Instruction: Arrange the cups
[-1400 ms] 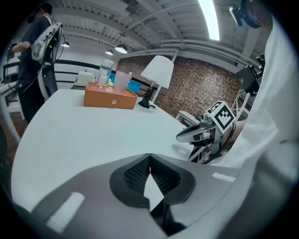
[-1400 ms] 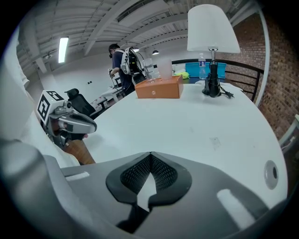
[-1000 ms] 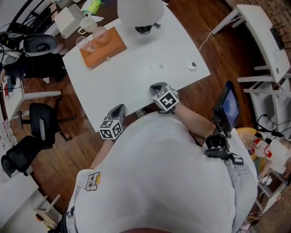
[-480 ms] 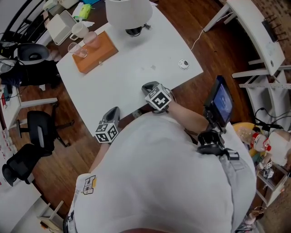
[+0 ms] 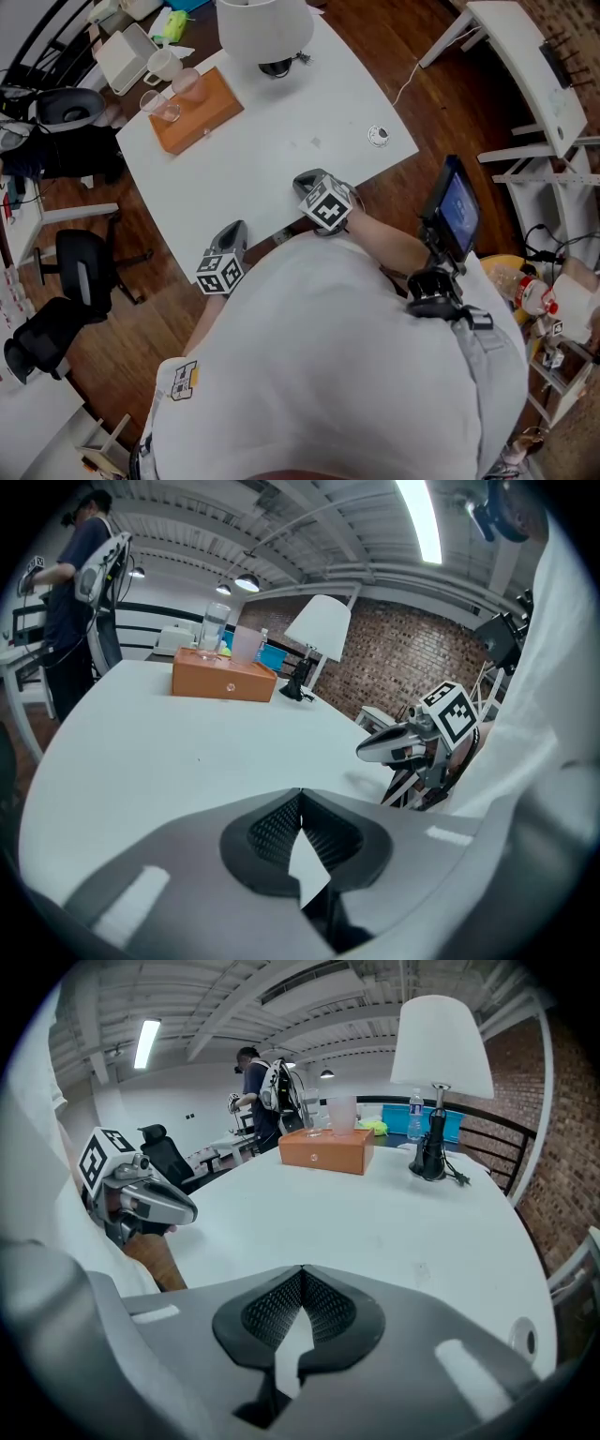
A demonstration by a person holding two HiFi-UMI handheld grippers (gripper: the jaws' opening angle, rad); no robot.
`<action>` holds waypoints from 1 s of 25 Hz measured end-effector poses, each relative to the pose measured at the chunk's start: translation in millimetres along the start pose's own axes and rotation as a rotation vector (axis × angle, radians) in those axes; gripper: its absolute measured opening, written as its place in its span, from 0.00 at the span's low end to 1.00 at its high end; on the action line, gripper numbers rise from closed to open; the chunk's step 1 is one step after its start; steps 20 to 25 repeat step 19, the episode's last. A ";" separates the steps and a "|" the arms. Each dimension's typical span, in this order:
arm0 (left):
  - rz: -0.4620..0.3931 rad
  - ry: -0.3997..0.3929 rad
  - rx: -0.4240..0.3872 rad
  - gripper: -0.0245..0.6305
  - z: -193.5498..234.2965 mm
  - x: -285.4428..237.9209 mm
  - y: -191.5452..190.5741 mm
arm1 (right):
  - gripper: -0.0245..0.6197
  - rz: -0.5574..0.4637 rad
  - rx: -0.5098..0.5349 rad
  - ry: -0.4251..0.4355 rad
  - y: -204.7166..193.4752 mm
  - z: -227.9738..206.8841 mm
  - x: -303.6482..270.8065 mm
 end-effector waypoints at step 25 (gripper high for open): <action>-0.011 0.005 0.006 0.04 -1.4 -2.4 -2.2 | 0.04 0.000 0.032 0.001 1.5 -0.4 -0.9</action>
Point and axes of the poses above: the fingertips, and each gripper's own axes: x backward along the fingers, z to its left, y out of its top, the point moved 3 cm from there along x, backward along the fingers, and after that the axes turned 10 degrees about z, right-handed, at the moved point
